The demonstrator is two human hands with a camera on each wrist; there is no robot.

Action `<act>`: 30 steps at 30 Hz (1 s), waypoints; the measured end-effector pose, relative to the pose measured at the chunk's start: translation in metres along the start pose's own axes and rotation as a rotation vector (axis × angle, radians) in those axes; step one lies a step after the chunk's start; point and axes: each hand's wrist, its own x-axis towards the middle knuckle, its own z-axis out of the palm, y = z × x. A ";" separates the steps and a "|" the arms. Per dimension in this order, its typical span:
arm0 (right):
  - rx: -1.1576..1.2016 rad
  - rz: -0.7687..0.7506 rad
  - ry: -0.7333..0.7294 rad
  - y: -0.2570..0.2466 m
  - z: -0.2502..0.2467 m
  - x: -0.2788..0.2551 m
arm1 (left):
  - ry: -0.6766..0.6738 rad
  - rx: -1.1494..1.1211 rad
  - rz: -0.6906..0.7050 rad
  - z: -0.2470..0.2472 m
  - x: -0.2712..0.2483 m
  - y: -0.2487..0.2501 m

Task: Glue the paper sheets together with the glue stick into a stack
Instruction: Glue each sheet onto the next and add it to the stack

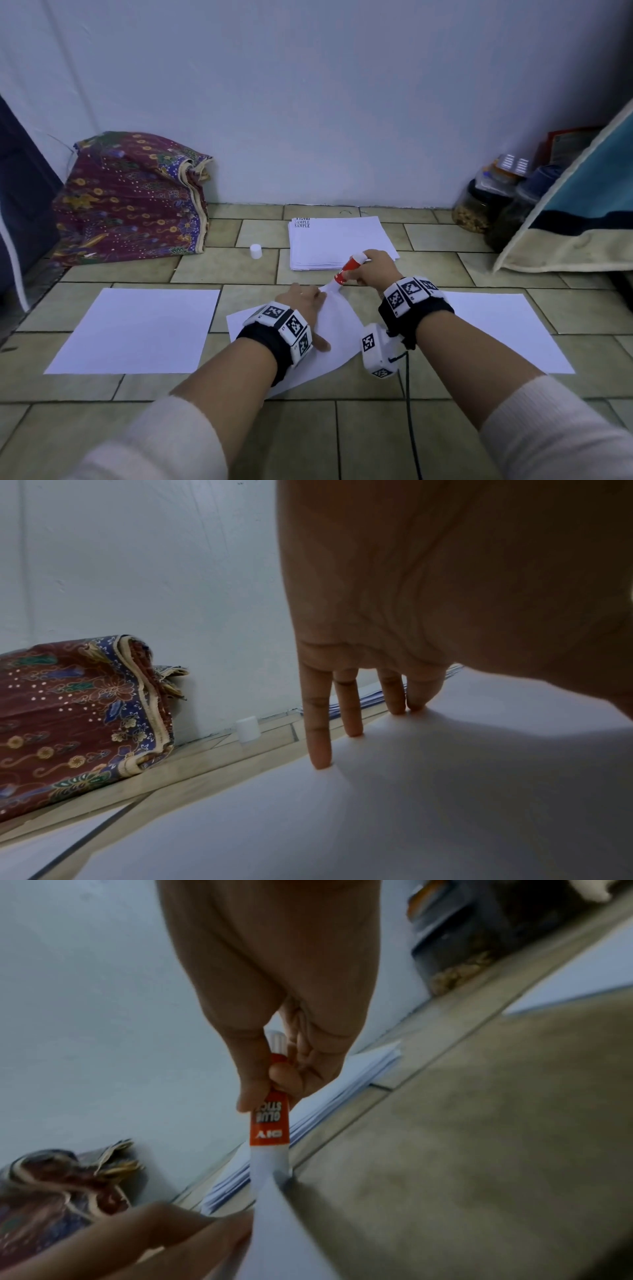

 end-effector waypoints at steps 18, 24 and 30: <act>-0.441 -0.353 -0.068 0.000 0.022 -0.016 | -0.005 -0.024 -0.012 0.003 0.005 -0.002; -0.547 -0.494 -0.168 0.006 0.012 -0.024 | -0.010 -0.043 -0.018 0.001 0.003 -0.001; -0.556 -0.557 -0.255 0.016 0.001 -0.028 | -0.009 -0.023 -0.016 0.000 0.001 0.000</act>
